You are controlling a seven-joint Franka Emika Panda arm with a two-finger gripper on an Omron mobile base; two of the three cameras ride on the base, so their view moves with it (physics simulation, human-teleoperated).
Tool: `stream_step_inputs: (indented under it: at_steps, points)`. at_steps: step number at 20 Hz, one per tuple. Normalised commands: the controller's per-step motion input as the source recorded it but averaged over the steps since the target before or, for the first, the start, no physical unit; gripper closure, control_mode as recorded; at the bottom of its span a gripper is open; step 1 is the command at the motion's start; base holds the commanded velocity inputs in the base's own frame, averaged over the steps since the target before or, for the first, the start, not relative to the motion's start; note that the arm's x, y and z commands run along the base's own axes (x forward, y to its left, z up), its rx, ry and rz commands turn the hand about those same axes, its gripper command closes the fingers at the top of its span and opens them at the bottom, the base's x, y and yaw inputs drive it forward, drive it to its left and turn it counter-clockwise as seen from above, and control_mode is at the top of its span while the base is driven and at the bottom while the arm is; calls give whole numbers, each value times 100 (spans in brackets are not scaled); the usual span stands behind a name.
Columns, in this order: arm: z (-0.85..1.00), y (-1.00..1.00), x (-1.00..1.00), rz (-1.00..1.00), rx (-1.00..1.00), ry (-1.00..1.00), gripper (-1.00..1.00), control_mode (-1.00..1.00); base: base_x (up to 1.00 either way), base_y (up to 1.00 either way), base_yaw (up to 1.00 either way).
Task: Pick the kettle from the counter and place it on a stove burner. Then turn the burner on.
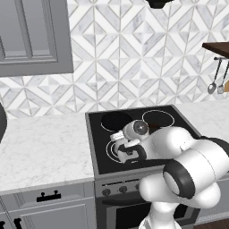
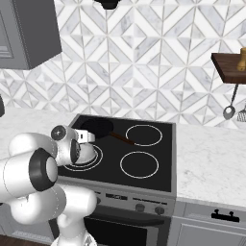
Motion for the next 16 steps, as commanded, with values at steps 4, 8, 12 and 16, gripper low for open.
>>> stream_step_inputs:
  at_steps: [4, 8, 12, 16]
  points:
    - [0, 0, 0, 0, 0, 0, -100, -100, 0, 0, 0]
    - [0, 0, 0, 0, 0, 0, -100, -100, 0, 0, 0]
    - [0, 0, 0, 0, 0, 0, -100, -100, 0, 0, 0]
    - [0, 0, -2, 0, 0, 0, -100, -100, 0, 0, 0]
